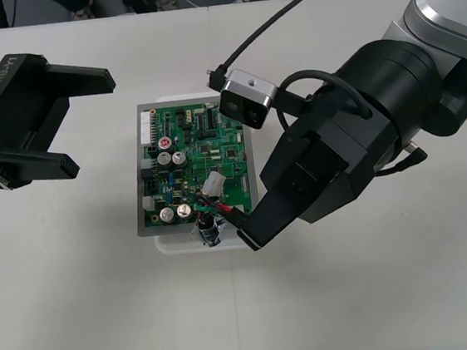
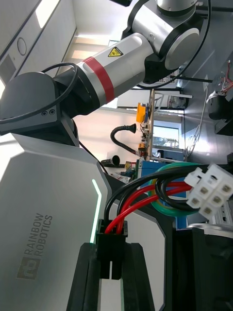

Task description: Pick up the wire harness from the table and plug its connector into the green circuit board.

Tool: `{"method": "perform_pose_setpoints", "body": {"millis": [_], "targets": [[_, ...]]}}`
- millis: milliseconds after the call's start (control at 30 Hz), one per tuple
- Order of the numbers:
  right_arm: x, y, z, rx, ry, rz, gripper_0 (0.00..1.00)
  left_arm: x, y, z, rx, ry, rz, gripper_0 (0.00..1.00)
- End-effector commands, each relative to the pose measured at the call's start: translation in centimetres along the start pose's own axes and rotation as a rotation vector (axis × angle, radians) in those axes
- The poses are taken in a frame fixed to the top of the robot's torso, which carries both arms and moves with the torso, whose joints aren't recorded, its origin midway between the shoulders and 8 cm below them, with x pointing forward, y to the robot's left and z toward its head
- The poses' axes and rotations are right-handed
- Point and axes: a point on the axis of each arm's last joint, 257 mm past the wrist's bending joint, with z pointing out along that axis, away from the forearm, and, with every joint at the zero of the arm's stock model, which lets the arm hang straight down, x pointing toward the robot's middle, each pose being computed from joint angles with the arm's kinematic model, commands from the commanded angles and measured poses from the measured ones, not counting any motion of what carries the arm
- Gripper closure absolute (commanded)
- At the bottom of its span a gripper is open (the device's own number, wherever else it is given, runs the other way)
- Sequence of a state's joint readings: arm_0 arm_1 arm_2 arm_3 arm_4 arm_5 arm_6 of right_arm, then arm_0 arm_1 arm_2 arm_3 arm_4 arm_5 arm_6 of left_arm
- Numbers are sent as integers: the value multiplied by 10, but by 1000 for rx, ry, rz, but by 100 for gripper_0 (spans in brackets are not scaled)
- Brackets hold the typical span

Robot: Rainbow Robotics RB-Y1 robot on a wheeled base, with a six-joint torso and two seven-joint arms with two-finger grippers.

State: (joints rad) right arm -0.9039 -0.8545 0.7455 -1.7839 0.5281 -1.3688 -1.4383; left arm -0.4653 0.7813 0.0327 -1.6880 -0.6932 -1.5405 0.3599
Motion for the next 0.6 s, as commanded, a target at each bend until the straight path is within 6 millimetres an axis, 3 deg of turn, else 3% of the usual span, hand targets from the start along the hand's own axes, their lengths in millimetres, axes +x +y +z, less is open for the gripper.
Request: {"method": "perform_pose_setpoints", "body": {"millis": [33,400,600], "targets": [[7,16,9,7,53,-1,100,-4,-16,-2,31,4,73,9],[36,14,-1,0,169,16,100,-4,-17,-1,36,3,73,9],[41,15,-1,-2,189,17,100,-5,-19,0,41,4,77,8]]}}
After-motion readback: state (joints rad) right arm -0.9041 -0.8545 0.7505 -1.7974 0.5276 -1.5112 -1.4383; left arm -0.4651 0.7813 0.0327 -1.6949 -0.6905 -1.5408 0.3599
